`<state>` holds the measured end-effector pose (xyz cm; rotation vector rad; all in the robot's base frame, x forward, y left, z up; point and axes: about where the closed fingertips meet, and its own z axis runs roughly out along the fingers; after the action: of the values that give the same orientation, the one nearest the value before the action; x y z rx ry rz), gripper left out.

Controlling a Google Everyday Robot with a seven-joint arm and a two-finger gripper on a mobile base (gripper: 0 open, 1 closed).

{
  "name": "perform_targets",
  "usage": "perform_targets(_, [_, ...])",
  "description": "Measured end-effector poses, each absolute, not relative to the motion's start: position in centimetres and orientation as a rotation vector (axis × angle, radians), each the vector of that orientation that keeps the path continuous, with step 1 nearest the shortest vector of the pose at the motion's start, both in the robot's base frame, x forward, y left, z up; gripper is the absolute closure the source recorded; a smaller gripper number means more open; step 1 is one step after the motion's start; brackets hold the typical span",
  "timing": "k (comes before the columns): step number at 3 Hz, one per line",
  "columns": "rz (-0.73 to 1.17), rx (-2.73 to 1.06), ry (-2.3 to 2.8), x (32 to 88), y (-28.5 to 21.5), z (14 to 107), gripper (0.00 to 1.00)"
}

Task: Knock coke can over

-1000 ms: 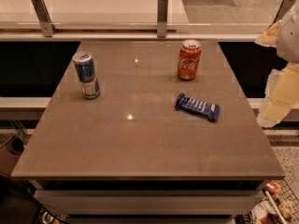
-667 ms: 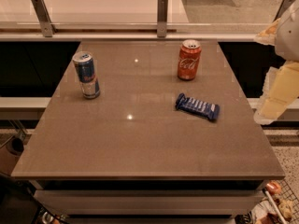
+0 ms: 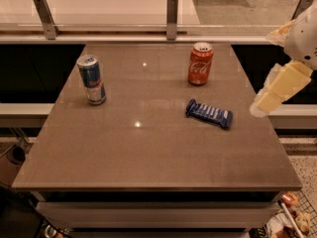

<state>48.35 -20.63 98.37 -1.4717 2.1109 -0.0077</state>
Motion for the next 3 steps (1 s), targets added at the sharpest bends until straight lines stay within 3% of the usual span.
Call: perform_targets(3, [0.143, -1.089, 1.981, 54.9, -21.6, 95.9, 0.0])
